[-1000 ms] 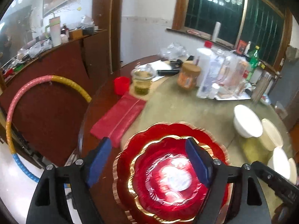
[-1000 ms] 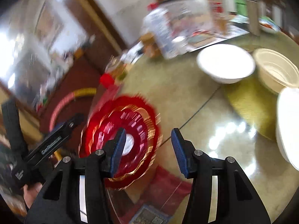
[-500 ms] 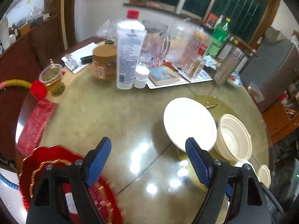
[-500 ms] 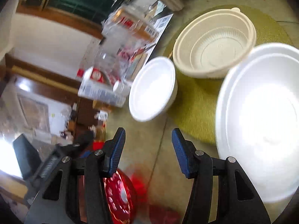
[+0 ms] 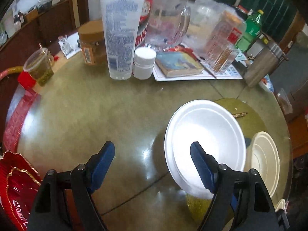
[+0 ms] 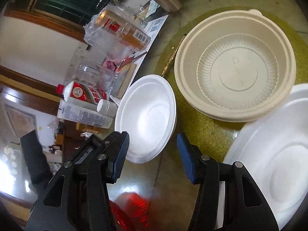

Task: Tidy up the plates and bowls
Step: 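Grasp the large white bowl rim with left tool while right tool grasps small white bowl, then carry the large white bowl with left tool while right tool carries small bowl toward plates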

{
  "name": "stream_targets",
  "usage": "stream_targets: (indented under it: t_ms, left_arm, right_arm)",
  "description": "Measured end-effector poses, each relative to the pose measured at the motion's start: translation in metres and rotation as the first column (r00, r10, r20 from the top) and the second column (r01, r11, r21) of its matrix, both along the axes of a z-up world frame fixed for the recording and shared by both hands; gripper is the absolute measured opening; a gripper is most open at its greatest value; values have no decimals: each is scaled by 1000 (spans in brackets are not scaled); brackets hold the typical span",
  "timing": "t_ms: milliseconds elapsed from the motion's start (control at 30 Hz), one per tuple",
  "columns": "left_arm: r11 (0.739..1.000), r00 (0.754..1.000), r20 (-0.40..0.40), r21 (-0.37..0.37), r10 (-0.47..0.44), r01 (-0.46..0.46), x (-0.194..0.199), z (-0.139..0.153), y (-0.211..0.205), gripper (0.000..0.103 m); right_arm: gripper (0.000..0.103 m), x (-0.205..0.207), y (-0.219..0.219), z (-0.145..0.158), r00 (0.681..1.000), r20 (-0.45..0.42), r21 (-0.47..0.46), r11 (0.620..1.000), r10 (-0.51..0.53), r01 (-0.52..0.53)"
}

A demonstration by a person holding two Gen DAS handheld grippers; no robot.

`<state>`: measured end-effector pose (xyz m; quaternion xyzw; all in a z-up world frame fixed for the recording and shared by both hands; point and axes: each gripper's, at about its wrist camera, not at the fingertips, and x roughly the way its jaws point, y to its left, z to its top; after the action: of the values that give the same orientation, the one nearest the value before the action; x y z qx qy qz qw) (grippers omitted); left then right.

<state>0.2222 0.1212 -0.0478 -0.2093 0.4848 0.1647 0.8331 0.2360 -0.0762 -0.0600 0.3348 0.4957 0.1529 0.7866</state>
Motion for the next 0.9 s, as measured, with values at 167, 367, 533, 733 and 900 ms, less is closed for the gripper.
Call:
stream_targets:
  t_ms: [167, 367, 533, 733, 900]
  left_arm:
    - [998, 996, -65, 4, -68, 69, 7, -15, -10, 36]
    - [993, 990, -85, 17, -117, 118, -5, -13, -17, 21]
    - [991, 991, -50, 44, -127, 129, -29, 5, -15, 20]
    - [990, 992, 16, 68, -126, 124, -62, 24, -10, 21]
    - [991, 991, 79, 82, -109, 103, -90, 38, -4, 20]
  right_arm:
    - [13, 4, 4, -6, 1000, -3, -82, 996, 19, -19]
    - [8, -6, 4, -5, 998, 19, -91, 995, 54, -52]
    - [8, -25, 5, 8, 995, 61, -78, 994, 77, -72]
    - [8, -53, 8, 26, 987, 118, -64, 993, 107, -100]
    - [8, -80, 14, 42, 975, 173, -71, 989, 142, -131]
